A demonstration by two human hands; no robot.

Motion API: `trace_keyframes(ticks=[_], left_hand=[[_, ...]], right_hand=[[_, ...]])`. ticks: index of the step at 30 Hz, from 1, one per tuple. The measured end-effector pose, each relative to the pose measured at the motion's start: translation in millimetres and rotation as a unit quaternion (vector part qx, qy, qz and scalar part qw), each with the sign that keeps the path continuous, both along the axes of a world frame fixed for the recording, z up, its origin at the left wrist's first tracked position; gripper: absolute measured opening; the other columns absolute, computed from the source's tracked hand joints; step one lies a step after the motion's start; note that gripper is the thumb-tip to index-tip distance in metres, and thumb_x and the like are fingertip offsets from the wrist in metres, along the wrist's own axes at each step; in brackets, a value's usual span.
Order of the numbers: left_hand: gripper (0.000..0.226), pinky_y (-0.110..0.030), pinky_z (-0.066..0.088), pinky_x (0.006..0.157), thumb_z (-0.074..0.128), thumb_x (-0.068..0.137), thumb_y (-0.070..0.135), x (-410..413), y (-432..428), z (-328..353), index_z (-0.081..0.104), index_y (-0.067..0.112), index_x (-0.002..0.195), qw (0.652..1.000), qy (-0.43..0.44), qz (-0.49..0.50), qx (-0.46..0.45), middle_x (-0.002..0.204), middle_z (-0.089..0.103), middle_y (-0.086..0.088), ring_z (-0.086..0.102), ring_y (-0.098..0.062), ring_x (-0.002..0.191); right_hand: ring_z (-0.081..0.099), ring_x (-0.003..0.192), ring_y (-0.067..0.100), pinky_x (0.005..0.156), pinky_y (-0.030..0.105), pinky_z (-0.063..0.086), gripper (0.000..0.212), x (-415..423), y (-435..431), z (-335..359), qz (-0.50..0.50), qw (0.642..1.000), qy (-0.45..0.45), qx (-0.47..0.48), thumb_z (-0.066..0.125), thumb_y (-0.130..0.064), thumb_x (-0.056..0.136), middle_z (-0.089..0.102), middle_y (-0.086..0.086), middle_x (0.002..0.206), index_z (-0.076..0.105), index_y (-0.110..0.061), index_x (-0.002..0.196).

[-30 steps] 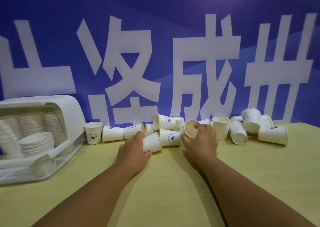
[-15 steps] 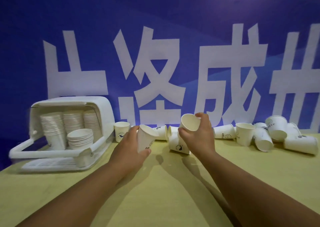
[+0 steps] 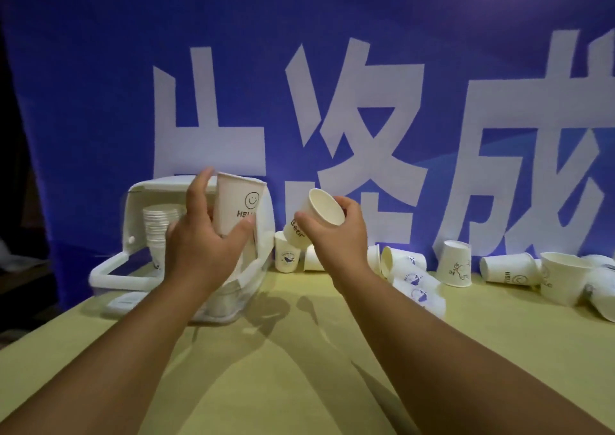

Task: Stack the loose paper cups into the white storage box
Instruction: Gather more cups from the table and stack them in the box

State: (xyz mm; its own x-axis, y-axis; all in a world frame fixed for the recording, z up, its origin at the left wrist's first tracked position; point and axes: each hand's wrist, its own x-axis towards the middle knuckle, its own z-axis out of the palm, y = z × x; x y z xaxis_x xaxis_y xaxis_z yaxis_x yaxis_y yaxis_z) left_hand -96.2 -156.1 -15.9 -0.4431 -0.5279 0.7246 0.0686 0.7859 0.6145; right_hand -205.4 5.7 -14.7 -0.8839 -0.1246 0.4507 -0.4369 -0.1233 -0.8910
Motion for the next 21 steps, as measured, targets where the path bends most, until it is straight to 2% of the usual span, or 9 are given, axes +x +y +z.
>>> trace_keyframes(ticks=[3,6,10,14,17,21], left_hand=[[0.094,-0.058,0.058,0.089,0.072,0.091,0.047,7,-18,-3,-0.002,0.078,0.14,0.999,0.002,-0.02,0.041,0.134,0.061,-0.006,0.066,-0.034,0.107],[0.087,-0.057,0.056,0.094,0.069,0.094,0.044,11,-26,-6,0.003,0.083,0.134,0.998,-0.009,-0.047,0.049,0.142,0.056,-0.001,0.063,-0.029,0.116],[0.074,-0.053,0.06,0.081,0.073,0.091,0.041,10,-40,-14,0.023,0.064,0.139,0.997,-0.007,-0.044,0.065,0.126,0.059,0.002,0.066,-0.024,0.104],[0.069,-0.045,0.059,0.078,0.079,0.087,0.034,5,-42,-23,0.029,0.051,0.133,0.996,-0.027,-0.057,0.067,0.105,0.056,0.017,0.065,-0.011,0.093],[0.069,-0.046,0.059,0.081,0.08,0.087,0.032,2,-42,-25,0.03,0.049,0.132,0.996,-0.044,-0.05,0.068,0.107,0.058,0.013,0.065,-0.012,0.095],[0.075,-0.052,0.059,0.088,0.079,0.087,0.033,4,-44,-26,0.028,0.053,0.138,0.992,-0.093,-0.044,0.073,0.12,0.059,0.007,0.063,-0.018,0.105]], right_hand=[[0.058,0.104,0.011,0.085,0.032,0.057,0.067,4,-27,4,0.032,0.999,-0.014,-0.028,0.087,-0.043,0.071,0.055,-0.016,0.111,0.048,-0.037,0.126],[0.06,0.104,0.011,0.088,0.036,0.058,0.062,8,-50,8,0.057,0.996,-0.03,-0.058,0.086,-0.043,0.072,0.058,-0.013,0.112,0.051,-0.037,0.122],[0.064,0.101,0.01,0.088,0.038,0.059,0.065,8,-70,9,0.079,0.993,-0.039,-0.079,0.086,-0.045,0.071,0.062,-0.011,0.114,0.054,-0.035,0.126],[0.063,0.105,0.009,0.087,0.031,0.058,0.072,7,-75,1,0.087,0.992,-0.037,-0.08,0.086,-0.045,0.073,0.06,-0.012,0.117,0.053,-0.032,0.134],[0.061,0.103,0.009,0.08,0.026,0.057,0.068,4,-71,4,0.074,0.993,-0.027,-0.089,0.085,-0.042,0.076,0.059,-0.011,0.118,0.05,-0.033,0.133],[0.06,0.106,0.011,0.085,0.031,0.059,0.065,5,-70,10,0.064,0.995,0.006,-0.079,0.084,-0.044,0.076,0.058,-0.013,0.117,0.05,-0.035,0.13]])
